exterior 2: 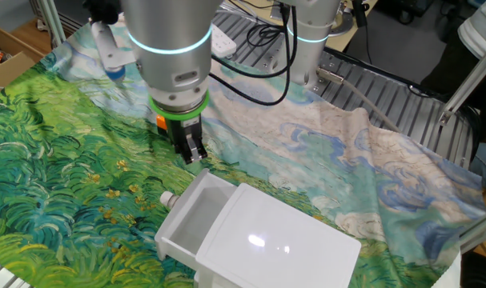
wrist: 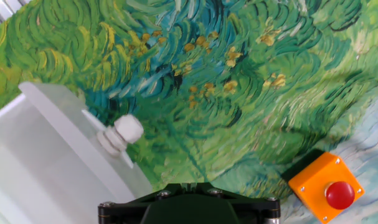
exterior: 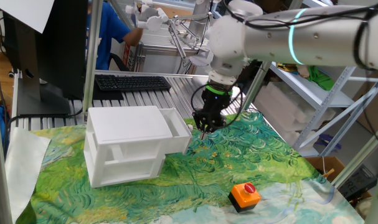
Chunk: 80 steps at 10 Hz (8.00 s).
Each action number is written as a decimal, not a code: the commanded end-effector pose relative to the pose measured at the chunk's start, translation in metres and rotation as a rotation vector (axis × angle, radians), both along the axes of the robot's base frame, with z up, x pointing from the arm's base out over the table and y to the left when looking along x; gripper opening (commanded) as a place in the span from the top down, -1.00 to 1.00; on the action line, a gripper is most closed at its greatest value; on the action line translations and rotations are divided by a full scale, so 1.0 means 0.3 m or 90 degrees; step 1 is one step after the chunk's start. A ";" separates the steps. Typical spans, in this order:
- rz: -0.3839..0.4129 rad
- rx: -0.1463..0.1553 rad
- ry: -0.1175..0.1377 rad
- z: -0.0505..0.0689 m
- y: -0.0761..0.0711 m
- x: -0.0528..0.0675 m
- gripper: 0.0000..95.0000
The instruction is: Use the gripper to push and close the drawer
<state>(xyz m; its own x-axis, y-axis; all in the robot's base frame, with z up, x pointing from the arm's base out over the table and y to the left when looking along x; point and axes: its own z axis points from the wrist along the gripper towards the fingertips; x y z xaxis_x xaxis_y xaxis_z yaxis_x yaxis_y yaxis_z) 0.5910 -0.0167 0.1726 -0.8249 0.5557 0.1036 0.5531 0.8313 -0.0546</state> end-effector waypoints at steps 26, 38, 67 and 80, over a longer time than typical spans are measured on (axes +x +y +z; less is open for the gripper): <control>0.047 -0.016 -0.060 -0.072 0.012 0.099 1.00; 0.270 0.015 -0.064 -0.072 0.012 0.099 1.00; 0.220 0.044 -0.059 -0.058 0.157 0.151 1.00; 0.180 0.038 -0.062 -0.053 0.251 0.130 1.00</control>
<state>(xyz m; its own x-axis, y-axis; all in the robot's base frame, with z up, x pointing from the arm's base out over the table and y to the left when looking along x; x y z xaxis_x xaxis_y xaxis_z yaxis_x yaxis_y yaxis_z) 0.6292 0.0594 0.1565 -0.9532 0.2995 0.0407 0.3011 0.9527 0.0412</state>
